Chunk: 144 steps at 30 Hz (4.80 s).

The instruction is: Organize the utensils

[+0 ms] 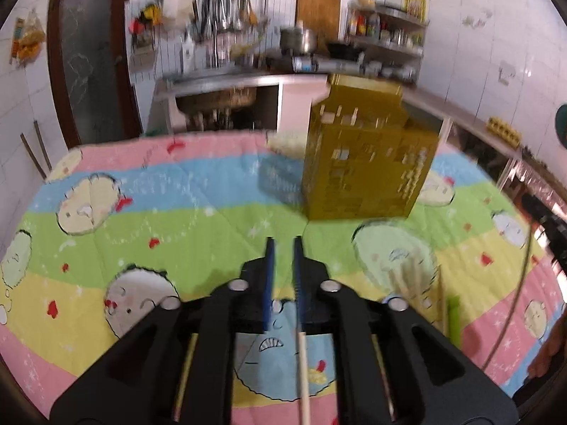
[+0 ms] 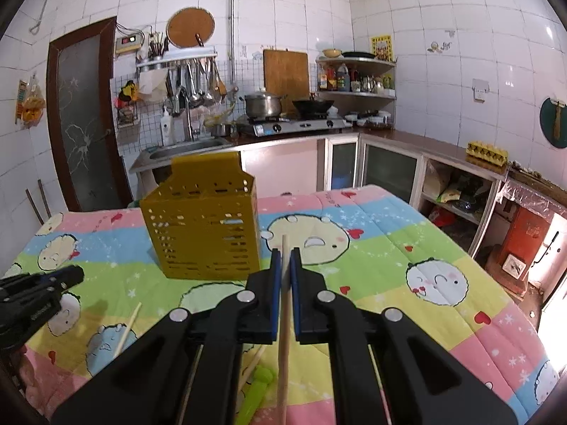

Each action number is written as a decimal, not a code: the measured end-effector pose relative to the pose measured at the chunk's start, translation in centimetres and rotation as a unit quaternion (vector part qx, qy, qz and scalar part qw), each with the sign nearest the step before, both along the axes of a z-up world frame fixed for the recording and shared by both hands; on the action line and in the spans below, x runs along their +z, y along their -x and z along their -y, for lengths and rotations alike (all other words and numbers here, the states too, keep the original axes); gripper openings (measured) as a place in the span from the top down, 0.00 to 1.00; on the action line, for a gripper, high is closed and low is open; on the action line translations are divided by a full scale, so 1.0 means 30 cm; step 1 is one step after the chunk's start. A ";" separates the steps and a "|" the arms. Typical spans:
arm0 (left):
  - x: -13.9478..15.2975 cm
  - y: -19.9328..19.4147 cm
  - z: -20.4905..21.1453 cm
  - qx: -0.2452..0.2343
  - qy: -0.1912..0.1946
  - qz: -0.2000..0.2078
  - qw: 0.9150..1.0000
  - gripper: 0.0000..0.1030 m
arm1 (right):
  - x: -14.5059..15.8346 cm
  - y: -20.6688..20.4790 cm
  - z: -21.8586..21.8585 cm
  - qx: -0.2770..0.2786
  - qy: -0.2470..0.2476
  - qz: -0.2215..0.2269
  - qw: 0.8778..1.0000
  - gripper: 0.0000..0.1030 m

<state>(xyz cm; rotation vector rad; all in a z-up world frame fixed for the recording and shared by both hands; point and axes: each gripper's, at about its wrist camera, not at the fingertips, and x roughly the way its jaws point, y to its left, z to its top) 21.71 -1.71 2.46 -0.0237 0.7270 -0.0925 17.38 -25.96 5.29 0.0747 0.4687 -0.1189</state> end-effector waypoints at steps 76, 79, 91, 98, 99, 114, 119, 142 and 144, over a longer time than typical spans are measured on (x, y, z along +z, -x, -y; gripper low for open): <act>-0.258 -0.256 0.058 -0.012 -0.047 -0.109 0.993 0.81 | -0.078 -0.178 0.058 -0.016 -0.030 -0.028 0.999 0.94; -0.254 -0.264 0.071 -0.016 -0.046 -0.107 0.993 0.93 | -0.089 -0.185 0.060 -0.017 -0.033 -0.030 0.999 0.94; -0.153 -0.231 0.062 -0.023 -0.022 -0.058 0.998 0.96 | -0.073 -0.174 0.069 -0.020 -0.032 -0.022 0.999 0.94; -0.016 -0.160 0.050 -0.032 0.004 0.000 0.999 0.96 | -0.035 -0.144 0.062 -0.018 -0.028 -0.005 0.999 0.94; 0.004 -0.148 0.049 -0.032 0.005 0.010 0.999 0.96 | -0.028 -0.140 0.061 -0.017 -0.028 -0.003 0.999 0.94; 0.204 0.007 0.017 -0.031 0.021 0.143 0.989 0.96 | 0.077 -0.051 0.021 -0.012 -0.012 0.057 0.998 0.94; 0.225 0.027 0.003 -0.028 0.027 0.162 0.986 0.96 | 0.115 -0.005 0.007 -0.013 0.005 0.096 0.995 0.94; 0.435 -0.086 0.016 -0.032 0.062 0.201 0.977 0.96 | 0.322 -0.146 -0.010 0.027 0.010 0.139 0.990 0.95; 0.493 -0.105 0.029 -0.033 0.065 0.212 0.975 0.96 | 0.369 -0.166 -0.018 0.032 0.009 0.149 0.988 0.95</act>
